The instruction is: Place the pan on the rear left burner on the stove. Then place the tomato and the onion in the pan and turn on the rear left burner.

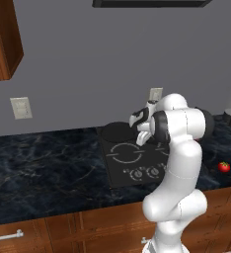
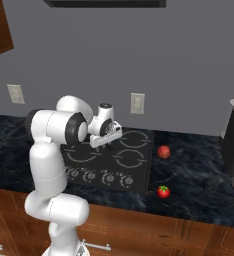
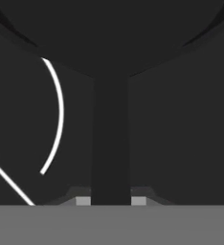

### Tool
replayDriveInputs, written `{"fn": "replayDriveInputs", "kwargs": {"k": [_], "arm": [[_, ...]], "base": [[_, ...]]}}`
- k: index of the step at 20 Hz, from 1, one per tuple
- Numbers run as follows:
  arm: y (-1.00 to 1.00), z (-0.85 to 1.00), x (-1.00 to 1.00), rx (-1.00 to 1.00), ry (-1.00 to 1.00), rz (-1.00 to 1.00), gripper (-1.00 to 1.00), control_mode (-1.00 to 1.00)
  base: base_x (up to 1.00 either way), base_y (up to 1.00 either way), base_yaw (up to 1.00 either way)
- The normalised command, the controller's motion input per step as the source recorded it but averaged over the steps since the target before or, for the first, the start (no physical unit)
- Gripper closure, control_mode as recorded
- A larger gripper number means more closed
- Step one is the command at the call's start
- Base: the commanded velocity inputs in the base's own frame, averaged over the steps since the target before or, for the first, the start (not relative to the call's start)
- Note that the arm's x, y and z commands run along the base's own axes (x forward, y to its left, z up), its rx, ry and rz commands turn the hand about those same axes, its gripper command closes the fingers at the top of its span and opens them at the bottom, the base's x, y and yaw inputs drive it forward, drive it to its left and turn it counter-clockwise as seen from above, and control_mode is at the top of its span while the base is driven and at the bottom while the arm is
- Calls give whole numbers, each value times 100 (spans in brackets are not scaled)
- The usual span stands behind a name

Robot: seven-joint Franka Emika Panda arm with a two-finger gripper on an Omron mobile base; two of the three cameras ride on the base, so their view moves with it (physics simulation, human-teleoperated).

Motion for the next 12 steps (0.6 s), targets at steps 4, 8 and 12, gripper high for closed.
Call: {"fn": "replayDriveInputs", "kwargs": {"k": [4, 8, 12], "arm": [[0, 0, 0, 0, 0, 0, -100, -100], [0, 0, 0, 0, 0, 0, -100, -100], [0, 0, 0, 0, 0, 0, -100, -100]], "base": [[0, 0, 0], [0, 0, 0], [0, 0, 0]]}}
